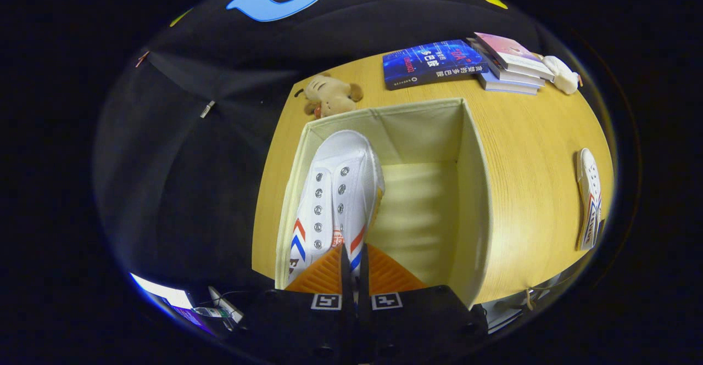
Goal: Open the storage box then place both shoes into the box .Put the left shoe in first, then the right shoe, with the right side of both shoes facing outward in a uniform manner.
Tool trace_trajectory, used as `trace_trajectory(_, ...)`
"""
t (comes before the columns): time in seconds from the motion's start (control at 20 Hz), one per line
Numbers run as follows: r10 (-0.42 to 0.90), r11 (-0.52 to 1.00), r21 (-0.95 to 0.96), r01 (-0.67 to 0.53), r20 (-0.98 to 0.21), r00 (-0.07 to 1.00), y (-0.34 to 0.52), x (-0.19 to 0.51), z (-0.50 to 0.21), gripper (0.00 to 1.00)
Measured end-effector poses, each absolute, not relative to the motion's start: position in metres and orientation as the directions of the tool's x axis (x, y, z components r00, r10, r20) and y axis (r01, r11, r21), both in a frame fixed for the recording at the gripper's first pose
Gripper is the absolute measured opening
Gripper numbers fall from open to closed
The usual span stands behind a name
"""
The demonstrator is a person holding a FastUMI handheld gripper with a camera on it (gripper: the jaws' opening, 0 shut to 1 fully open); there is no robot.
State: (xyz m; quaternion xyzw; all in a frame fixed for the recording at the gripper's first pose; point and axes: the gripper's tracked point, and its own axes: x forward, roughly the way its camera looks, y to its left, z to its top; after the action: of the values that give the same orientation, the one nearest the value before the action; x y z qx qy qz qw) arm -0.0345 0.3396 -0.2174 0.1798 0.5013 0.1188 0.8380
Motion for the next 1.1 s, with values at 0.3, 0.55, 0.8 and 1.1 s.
trace_trajectory(0.3, 0.285, 0.949, 0.316, 0.005, -0.861, 0.422, 0.345, -0.026, -0.254, 0.05)
trace_trajectory(0.55, 0.29, 0.955, 0.282, -0.092, -0.823, 0.488, 0.35, -0.021, -0.238, 0.37)
trace_trajectory(0.8, 0.312, 0.95, 0.214, -0.229, -0.715, 0.626, 0.327, -0.02, -0.179, 0.99)
trace_trajectory(1.1, 0.342, 0.94, 0.235, -0.248, -0.653, 0.676, 0.253, -0.043, -0.136, 0.99)
